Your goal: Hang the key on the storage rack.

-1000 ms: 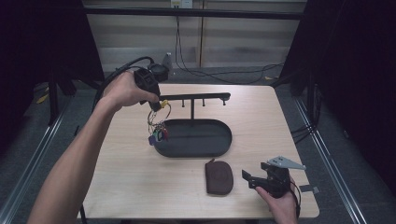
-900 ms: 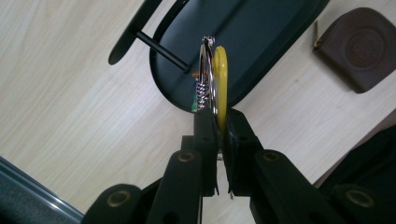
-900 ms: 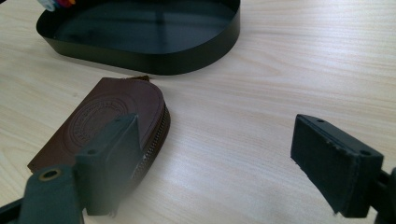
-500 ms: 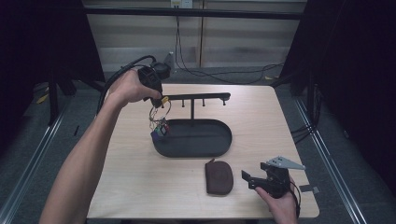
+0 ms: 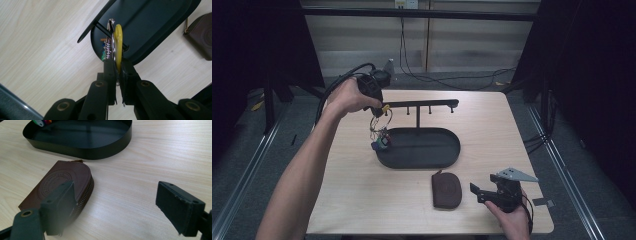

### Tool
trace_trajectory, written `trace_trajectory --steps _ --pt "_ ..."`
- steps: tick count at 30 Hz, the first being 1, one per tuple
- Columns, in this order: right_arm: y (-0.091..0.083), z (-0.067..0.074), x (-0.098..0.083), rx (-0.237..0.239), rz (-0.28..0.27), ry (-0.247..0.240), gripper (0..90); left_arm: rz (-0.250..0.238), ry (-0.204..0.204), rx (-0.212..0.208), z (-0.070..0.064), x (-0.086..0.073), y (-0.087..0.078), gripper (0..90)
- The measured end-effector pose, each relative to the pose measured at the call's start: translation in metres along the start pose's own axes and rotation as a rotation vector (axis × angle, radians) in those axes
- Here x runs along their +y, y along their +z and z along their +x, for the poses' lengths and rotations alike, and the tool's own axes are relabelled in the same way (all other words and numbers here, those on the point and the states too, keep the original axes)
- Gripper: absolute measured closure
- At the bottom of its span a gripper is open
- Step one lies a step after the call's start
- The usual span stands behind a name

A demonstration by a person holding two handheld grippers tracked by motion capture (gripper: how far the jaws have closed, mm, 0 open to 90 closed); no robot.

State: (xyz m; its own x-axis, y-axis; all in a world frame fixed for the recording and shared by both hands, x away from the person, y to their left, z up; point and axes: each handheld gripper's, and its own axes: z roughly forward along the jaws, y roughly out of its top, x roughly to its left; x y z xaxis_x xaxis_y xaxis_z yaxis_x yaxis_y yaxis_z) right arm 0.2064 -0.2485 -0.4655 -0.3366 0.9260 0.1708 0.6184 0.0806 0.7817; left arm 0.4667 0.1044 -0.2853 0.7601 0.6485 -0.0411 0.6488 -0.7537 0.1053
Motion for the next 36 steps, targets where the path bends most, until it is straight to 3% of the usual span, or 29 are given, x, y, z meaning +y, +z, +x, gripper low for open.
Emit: trace_trajectory --steps 21,30,33,36 --pt "-0.001 -0.002 0.000 -0.004 -0.002 0.002 16.1 -0.008 -0.015 -0.023 -0.003 -0.004 0.001 79.2" --pt "-0.002 -0.004 0.000 -0.008 -0.005 0.007 16.1 -0.061 -0.083 -0.110 0.002 -0.018 -0.002 73.0" --pt "-0.001 -0.004 0.001 -0.010 -0.005 0.014 16.1 -0.067 -0.078 -0.122 0.004 -0.024 -0.004 71.8" --pt "0.001 -0.005 0.001 -0.013 -0.002 0.018 16.1 -0.112 -0.091 -0.149 0.006 -0.032 -0.006 68.9"
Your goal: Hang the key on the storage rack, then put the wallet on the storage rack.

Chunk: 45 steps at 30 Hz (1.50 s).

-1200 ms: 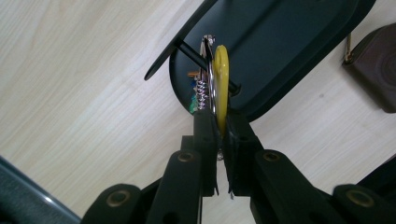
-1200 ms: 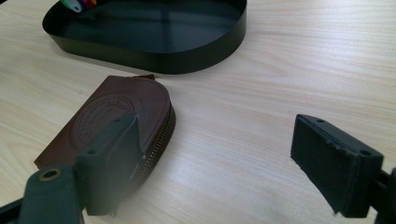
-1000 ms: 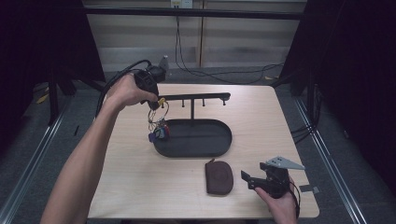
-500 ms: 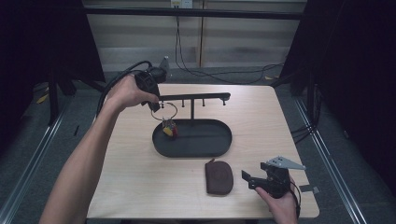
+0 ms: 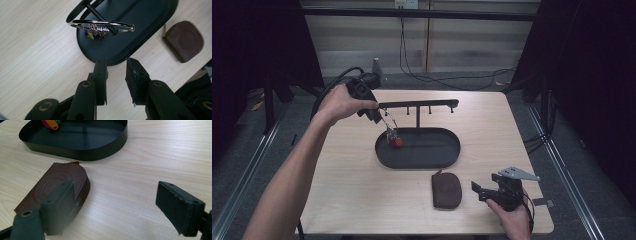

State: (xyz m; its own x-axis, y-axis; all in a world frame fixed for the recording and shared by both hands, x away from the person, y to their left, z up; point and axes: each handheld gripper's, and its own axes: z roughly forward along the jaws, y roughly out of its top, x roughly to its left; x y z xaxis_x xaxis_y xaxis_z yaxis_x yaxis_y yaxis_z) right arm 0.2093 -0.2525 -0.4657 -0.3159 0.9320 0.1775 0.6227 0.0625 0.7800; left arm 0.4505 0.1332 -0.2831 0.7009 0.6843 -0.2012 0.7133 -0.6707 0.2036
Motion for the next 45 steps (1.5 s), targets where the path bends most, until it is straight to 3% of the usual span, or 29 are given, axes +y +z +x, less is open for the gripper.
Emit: trace_trajectory --steps 3,6,9,18,20,22,28,32,38,40,42,45 --pt "0.000 -0.001 0.000 -0.003 0.005 0.006 16.1 -0.048 -0.017 -0.025 0.004 -0.010 0.001 66.5" --pt "0.000 -0.001 0.000 -0.005 0.001 0.009 16.1 -0.078 -0.026 -0.080 0.010 -0.022 0.005 64.3" --pt "0.000 -0.001 0.000 -0.007 0.001 0.008 16.1 -0.099 -0.030 -0.094 0.013 -0.029 0.008 63.1" --pt "0.001 -0.002 0.000 -0.009 0.002 0.009 16.1 -0.215 -0.016 -0.085 0.007 -0.047 0.016 48.8" --pt "0.001 -0.003 0.000 -0.010 0.002 0.012 16.1 -0.250 -0.022 -0.054 0.006 -0.054 0.019 49.1" --pt "0.001 -0.002 0.000 -0.010 0.003 0.011 16.1 -0.270 -0.030 -0.066 0.006 -0.060 0.023 48.3" --pt "0.000 -0.002 0.000 -0.012 0.001 0.007 16.1 -0.321 -0.022 -0.051 0.004 -0.083 0.034 39.4" --pt "-0.002 -0.002 -0.001 -0.019 0.000 0.009 16.1 -0.387 -0.041 -0.073 0.002 -0.100 0.039 36.8" --pt "0.000 -0.002 0.000 -0.020 0.005 0.010 16.1 -0.423 -0.016 -0.083 0.000 -0.121 0.051 32.5" --pt "0.000 -0.001 0.000 -0.017 0.001 0.009 16.1 -0.441 -0.024 -0.092 -0.002 -0.127 0.054 31.0" --pt "-0.001 -0.001 -0.001 -0.015 0.001 0.006 16.2 -0.489 -0.052 -0.099 -0.005 -0.139 0.058 27.4" --pt "-0.001 -0.001 -0.001 -0.018 0.001 0.011 16.1 -0.505 -0.048 -0.115 -0.006 -0.153 0.066 25.1"
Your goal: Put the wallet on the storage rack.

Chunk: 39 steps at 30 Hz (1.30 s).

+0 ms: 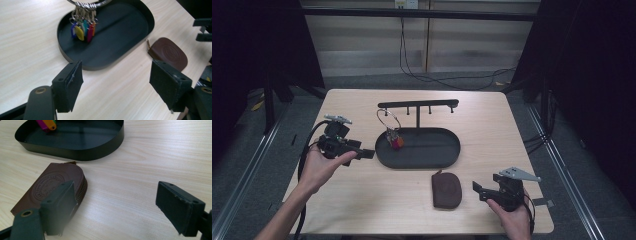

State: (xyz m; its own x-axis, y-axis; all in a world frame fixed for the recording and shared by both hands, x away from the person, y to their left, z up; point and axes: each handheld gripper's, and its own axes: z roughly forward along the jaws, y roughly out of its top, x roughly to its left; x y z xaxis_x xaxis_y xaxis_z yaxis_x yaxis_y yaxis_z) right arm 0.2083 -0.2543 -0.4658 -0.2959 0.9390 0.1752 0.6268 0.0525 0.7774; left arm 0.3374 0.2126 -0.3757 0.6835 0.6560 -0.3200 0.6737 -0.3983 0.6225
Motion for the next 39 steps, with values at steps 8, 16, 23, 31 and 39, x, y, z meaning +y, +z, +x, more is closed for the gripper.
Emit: trace_trajectory --steps 8,16,23,31,39 --pt "0.002 0.000 0.000 0.008 0.009 0.003 16.1 -0.015 -0.053 0.005 0.011 -0.032 0.000 19.5" --pt "0.003 0.002 0.000 0.022 0.025 0.004 15.5 -0.029 -0.028 0.017 0.008 -0.066 -0.002 16.0" --pt "0.003 0.004 0.003 0.055 0.040 0.024 14.1 -0.025 0.001 0.048 0.006 -0.099 -0.005 16.6" --pt "0.003 0.008 0.007 0.070 0.061 0.055 16.1 -0.043 0.014 0.037 0.004 -0.134 -0.004 16.6" --pt "0.007 0.012 0.011 0.121 0.081 0.060 19.0 -0.063 0.010 0.034 -0.004 -0.149 -0.002 16.7"
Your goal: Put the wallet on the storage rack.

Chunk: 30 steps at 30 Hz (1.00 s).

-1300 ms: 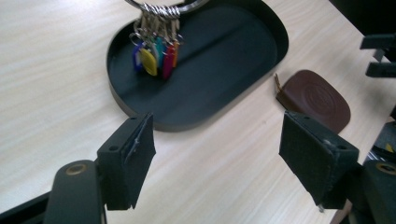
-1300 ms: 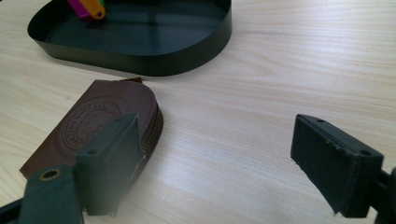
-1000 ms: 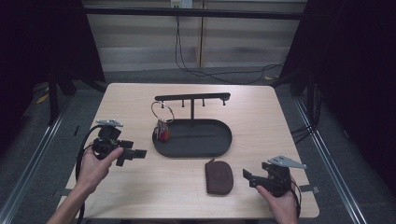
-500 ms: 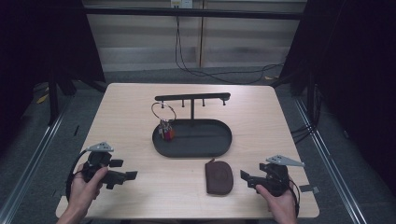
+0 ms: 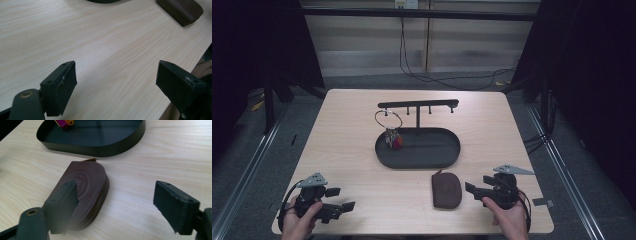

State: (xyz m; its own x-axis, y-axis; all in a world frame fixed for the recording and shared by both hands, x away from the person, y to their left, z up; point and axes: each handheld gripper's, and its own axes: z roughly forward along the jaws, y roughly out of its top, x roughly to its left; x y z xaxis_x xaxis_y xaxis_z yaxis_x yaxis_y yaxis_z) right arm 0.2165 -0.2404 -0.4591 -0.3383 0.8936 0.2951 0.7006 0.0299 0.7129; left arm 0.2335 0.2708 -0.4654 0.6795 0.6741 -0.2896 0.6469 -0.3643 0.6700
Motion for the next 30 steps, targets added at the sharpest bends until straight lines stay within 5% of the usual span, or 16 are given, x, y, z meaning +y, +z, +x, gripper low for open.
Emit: trace_trajectory --steps 5,14,18,23,30 --pt "0.001 0.006 0.006 0.006 0.002 -0.029 21.5 -0.031 -0.018 -0.013 -0.005 -0.005 -0.002 16.7" --pt "0.008 0.025 0.020 0.000 0.053 -0.064 31.2 -0.030 0.026 -0.042 -0.014 -0.005 0.002 17.2" --pt "0.012 0.027 0.029 -0.022 0.121 -0.055 24.9 -0.033 0.028 -0.033 -0.013 -0.004 0.003 17.4" --pt "0.020 0.028 0.040 0.013 0.258 -0.023 20.8 -0.018 0.024 -0.030 -0.012 -0.004 0.005 20.5" --pt "0.031 0.032 0.049 0.011 0.361 0.003 24.7 -0.032 0.010 -0.032 -0.010 -0.003 0.004 20.5"
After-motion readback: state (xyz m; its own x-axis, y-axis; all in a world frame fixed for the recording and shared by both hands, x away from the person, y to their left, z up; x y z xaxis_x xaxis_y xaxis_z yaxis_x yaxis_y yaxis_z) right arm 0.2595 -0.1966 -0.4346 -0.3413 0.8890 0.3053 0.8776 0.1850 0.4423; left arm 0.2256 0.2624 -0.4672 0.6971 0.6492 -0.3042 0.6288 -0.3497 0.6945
